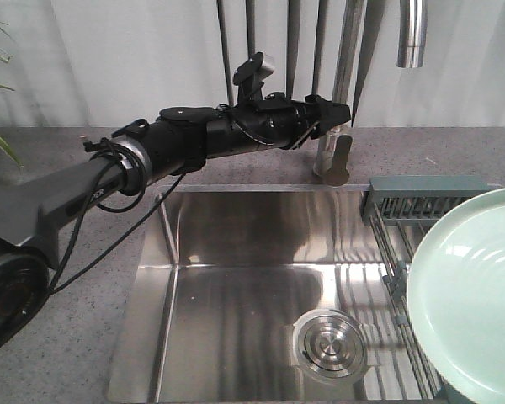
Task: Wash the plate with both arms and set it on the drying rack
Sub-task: 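Reach the left gripper toward the faucet handle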
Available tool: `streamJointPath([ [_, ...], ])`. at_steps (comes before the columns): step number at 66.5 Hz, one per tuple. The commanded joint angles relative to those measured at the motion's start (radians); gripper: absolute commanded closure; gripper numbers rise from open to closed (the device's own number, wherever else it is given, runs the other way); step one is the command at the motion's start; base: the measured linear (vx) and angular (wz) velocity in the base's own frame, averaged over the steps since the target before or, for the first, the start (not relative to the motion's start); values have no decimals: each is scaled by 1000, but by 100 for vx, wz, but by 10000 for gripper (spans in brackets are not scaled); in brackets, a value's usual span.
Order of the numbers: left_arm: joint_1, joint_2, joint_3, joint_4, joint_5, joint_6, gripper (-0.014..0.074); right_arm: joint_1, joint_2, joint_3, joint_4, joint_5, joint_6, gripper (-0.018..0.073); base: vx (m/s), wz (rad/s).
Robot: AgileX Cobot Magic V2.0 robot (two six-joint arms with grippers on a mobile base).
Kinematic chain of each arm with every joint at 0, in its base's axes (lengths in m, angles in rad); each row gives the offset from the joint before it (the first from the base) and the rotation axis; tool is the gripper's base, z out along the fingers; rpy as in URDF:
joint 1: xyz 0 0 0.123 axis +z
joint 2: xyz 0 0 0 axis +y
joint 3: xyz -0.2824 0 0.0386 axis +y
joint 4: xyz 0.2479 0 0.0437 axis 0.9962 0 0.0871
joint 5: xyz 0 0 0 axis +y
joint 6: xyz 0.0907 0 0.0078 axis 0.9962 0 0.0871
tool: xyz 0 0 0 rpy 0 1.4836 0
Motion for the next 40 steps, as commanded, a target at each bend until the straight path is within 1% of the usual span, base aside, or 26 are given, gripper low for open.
streamJointPath([
  [1, -6, -39, -69, -97, 8, -27, 176, -3, 12, -30, -24, -73, 0, 564, 0, 0],
  [23, -31, 33, -162, -96, -21, -32, 177, -3, 12, -30, -22, -73, 1, 564, 0, 0],
  [33, -47, 46, -174, -95, -13, -53, 178, -3, 12, -30, -22, -73, 1, 564, 0, 0],
  [40, -53, 54, -174, -95, 23, -56, 178, -3, 12, -30, -22, -73, 1, 564, 0, 0],
])
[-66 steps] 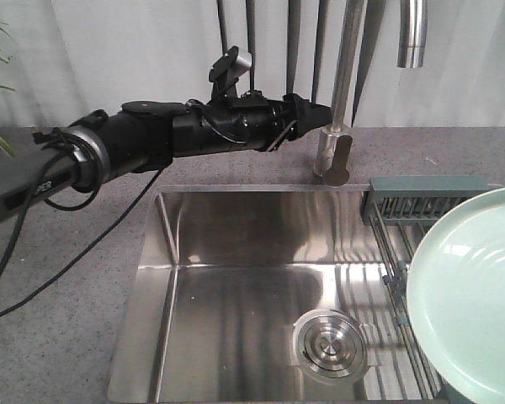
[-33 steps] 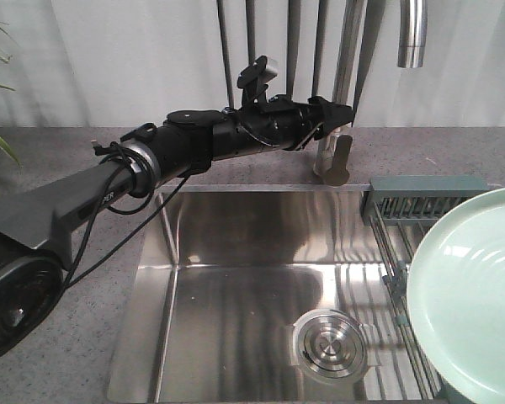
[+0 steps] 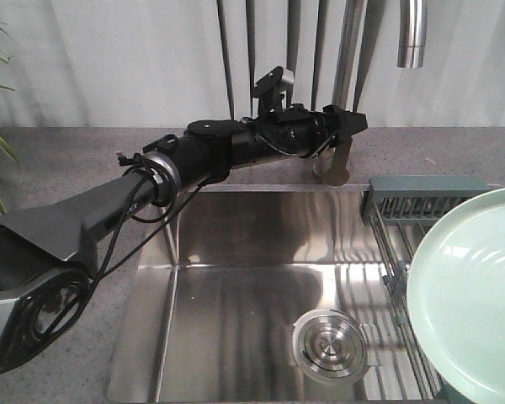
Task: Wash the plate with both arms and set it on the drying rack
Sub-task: 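Reach the left gripper toward the faucet handle, then push the faucet handle with the left gripper to turn it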
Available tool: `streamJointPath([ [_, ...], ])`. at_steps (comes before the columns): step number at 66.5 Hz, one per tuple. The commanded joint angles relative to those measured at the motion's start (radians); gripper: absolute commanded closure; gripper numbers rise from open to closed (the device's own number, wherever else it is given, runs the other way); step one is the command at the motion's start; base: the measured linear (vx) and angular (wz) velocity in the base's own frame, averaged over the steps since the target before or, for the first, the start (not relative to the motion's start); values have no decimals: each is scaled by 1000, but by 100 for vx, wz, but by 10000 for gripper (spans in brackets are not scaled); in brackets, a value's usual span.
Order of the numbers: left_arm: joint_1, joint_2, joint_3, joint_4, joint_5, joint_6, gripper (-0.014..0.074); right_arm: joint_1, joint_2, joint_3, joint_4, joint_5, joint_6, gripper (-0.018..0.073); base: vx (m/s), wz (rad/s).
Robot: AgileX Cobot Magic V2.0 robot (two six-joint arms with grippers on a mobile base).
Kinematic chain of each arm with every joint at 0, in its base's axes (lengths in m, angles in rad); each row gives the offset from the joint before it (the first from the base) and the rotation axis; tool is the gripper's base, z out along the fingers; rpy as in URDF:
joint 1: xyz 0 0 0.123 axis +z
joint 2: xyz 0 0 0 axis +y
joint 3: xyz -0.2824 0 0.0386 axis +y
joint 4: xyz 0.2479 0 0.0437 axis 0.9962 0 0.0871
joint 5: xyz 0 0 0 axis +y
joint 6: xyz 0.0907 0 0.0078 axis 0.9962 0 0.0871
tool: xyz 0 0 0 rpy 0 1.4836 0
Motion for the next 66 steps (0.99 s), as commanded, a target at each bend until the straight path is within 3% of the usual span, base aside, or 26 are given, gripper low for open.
streamJointPath([
  [1, -11, -65, -35, -90, 61, -13, 178, -3, 12, -30, -22, -73, 1, 564, 0, 0],
  [19, -18, -63, -35, -76, 196, -65, 178, -3, 12, -30, -22, -73, 1, 564, 0, 0],
  [35, -38, -63, -35, 48, 353, -161, 202, -3, 12, -30, -22, -73, 1, 564, 0, 0],
  [53, -26, -84, -35, 43, 367, -168, 265, -3, 12, -30, -22, -74, 1, 564, 0, 0],
  [66, 22, -107, -35, 50, 375, -191, 375, -3, 12, -30, -22, -74, 1, 564, 0, 0],
])
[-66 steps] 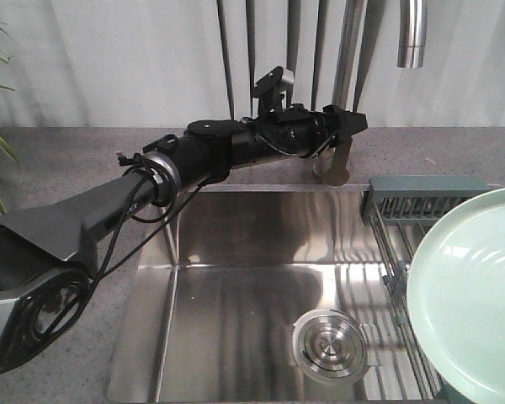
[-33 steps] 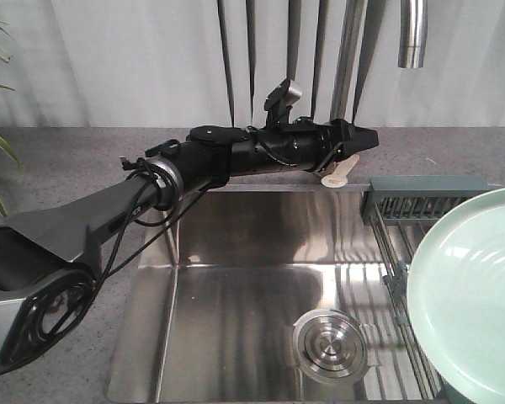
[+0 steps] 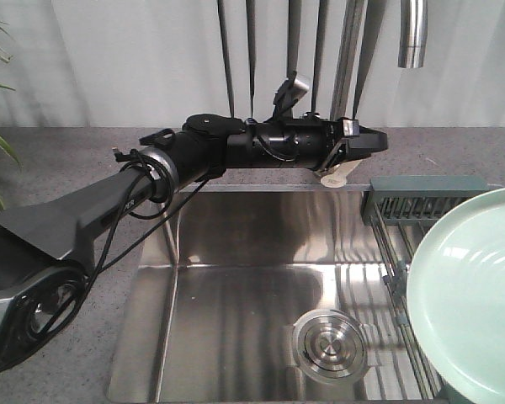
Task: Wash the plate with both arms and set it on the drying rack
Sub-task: 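Push the faucet handle with the left gripper to turn it, then withdraw the left gripper from the faucet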
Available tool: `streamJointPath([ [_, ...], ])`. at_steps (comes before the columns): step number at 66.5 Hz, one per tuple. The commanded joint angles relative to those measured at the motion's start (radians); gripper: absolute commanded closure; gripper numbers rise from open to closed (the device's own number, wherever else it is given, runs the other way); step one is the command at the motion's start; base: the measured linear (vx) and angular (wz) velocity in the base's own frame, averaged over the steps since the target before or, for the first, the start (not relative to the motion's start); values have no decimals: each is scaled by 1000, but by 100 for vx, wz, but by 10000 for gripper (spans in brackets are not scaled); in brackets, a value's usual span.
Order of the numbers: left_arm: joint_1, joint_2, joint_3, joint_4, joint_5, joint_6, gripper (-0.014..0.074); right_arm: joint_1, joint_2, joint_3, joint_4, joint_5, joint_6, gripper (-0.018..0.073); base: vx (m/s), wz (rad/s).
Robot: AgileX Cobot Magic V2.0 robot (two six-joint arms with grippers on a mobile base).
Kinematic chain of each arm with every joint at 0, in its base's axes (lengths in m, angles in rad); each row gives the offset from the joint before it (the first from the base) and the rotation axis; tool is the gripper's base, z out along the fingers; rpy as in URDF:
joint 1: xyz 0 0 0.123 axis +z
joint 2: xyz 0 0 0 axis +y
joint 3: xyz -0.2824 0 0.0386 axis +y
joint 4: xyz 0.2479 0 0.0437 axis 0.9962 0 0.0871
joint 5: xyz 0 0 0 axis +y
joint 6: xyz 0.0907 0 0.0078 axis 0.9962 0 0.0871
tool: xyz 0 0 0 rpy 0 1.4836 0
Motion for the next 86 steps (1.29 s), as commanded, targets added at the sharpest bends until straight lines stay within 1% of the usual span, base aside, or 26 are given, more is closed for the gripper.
streamJointPath([
  [1, 22, -89, -26, -42, 64, -43, 386, -3, 12, -30, -22, -74, 1, 564, 0, 0],
  [7, 61, -89, -26, -41, 109, -114, 460, -3, 12, -30, -22, -74, 1, 564, 0, 0],
  [13, 99, -93, -26, -41, 165, -137, 535, -3, 12, -30, -22, -74, 1, 564, 0, 0],
  [18, 131, -105, -26, -18, 198, -141, 605, -3, 12, -30, -22, -74, 1, 564, 0, 0],
  [20, 141, -111, -26, -4, 210, -147, 604, -3, 12, -30, -22, -74, 1, 564, 0, 0],
  [27, 184, -147, -26, 70, 260, -213, 603, -3, 12, -30, -22, -74, 1, 564, 0, 0],
  [35, 232, -192, -26, 214, 341, -303, 603, -3, 12, -30, -22, -74, 1, 564, 0, 0],
  [39, 255, -224, -26, 311, 396, -364, 603, -3, 12, -30, -22, -74, 1, 564, 0, 0],
  [41, 263, -245, -26, 366, 396, -411, 603, -3, 12, -30, -22, -74, 1, 564, 0, 0],
  [42, 268, -255, -25, 414, 396, -430, 603, -3, 12, -30, -22, -74, 1, 564, 0, 0],
  [48, 284, -322, -24, 622, 395, -525, 603, -3, 12, -30, -22, -74, 1, 564, 0, 0],
  [49, 288, -339, -24, 675, 395, -548, 603, -3, 12, -30, -22, -74, 1, 564, 0, 0],
  [50, 288, -345, -24, 692, 395, -556, 603, -3, 12, -30, -22, -74, 1, 564, 0, 0],
  [51, 288, -357, -24, 728, 395, -571, 603, -3, 12, -30, -22, -74, 1, 564, 0, 0],
  [52, 288, -377, -24, 779, 395, -593, 603, -3, 12, -30, -22, -74, 1, 564, 0, 0],
  [55, 288, -422, -24, 880, 395, -640, 603, -3, 12, -30, -22, -74, 1, 564, 0, 0],
  [56, 288, -436, -24, 926, 395, -654, 603, -3, 12, -30, -22, -74, 1, 564, 0, 0],
  [60, 288, -490, -24, 1024, 395, -699, 603, -3, 12, -30, -22, -74, 1, 564, 0, 0],
  [63, 288, -538, -24, 1078, 395, -720, 603, -3, 12, -30, -22, -74, 1, 564, 0, 0],
  [66, 288, -580, -24, 1110, 395, -731, 603, -3, 12, -30, -22, -74, 1, 564, 0, 0],
  [70, 288, -644, -24, 1143, 395, -741, 603, -3, 12, -30, -22, -74, 1, 564, 0, 0],
  [74, 288, -705, -13, 1160, 395, -741, 603, -3, 12, -30, -22, -74, 1, 564, 0, 0],
  [80, 288, -824, 55, 1168, 395, -736, 603, -3, 12, -30, -23, -74, 1, 564, 0, 0],
  [86, 288, -960, 188, 1202, 394, -731, 603, -3, 12, -30, -23, -74, 1, 564, 0, 0],
])
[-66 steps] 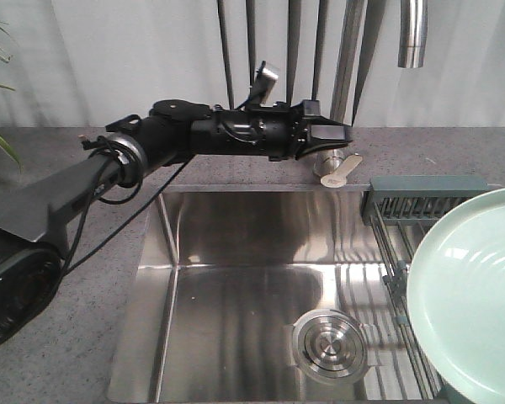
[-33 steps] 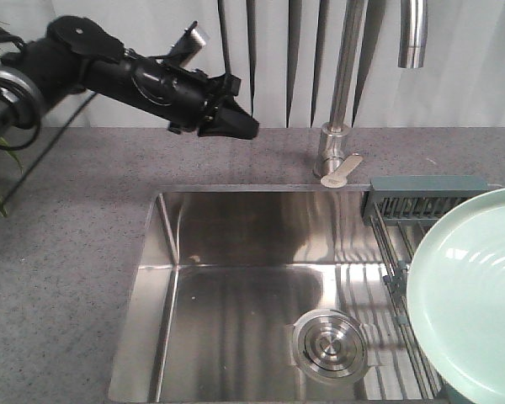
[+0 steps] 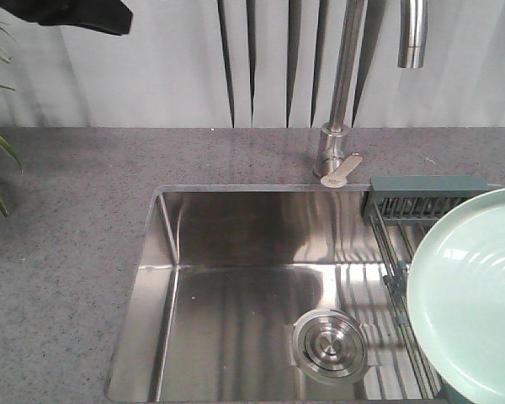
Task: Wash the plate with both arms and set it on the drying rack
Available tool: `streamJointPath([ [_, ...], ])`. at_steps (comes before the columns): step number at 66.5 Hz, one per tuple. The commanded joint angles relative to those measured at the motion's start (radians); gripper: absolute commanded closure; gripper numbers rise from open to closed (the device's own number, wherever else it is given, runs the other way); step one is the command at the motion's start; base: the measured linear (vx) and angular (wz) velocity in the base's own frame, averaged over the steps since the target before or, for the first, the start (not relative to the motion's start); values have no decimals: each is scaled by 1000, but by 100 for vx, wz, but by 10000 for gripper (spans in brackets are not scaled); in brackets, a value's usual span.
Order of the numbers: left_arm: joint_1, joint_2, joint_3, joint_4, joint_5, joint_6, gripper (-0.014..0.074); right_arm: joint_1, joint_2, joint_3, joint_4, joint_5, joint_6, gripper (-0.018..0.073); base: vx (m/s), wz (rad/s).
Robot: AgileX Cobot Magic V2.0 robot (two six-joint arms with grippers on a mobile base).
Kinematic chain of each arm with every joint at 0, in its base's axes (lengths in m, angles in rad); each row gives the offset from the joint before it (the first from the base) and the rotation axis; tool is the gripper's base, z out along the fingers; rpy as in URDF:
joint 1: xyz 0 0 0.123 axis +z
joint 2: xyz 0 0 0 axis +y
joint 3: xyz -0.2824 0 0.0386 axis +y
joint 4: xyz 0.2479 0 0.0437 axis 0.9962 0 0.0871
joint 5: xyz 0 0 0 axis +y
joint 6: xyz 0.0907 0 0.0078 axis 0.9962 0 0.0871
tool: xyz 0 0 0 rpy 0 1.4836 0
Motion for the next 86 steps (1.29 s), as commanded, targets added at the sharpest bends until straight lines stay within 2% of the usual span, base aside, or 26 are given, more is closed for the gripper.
streamJointPath([
  [1, 0, -173, 104, 17, -7, -2, 603, -3, 12, -30, -24, -74, 1, 564, 0, 0],
  [8, 0, -358, 338, 92, -30, 5, 603, -3, 12, -30, -24, -74, 0, 564, 0, 0],
  [16, 0, -566, 622, 111, -162, -12, 602, -3, 12, -30, -24, -75, 0, 564, 0, 0],
  [31, 0, -945, 1125, 26, -474, -13, 602, -3, 12, -30, -24, -78, 0, 564, 0, 0],
  [37, 0, -1076, 1291, -36, -575, -10, 602, -3, 12, -30, -18, -77, 1, 564, 0, 0],
  [52, 0, -1301, 1529, -47, -602, -2, 602, -3, 14, -30, 41, -47, 1, 564, 0, 0],
  [59, 0, -1371, 1582, -40, -616, -2, 602, -2, 49, -34, 115, -33, -8, 564, 0, 0],
  [63, 0, -1400, 1604, -31, -614, -2, 602, -1, 119, -59, 203, 1, -56, 564, 0, 0],
  [77, 0, -1452, 1656, -24, -608, -2, 602, -1, 450, -183, 514, 16, -360, 564, 0, 0],
  [86, 0, -1455, 1670, -23, -611, -2, 602, -1, 656, -243, 675, -39, -496, 563, 0, 0],
])
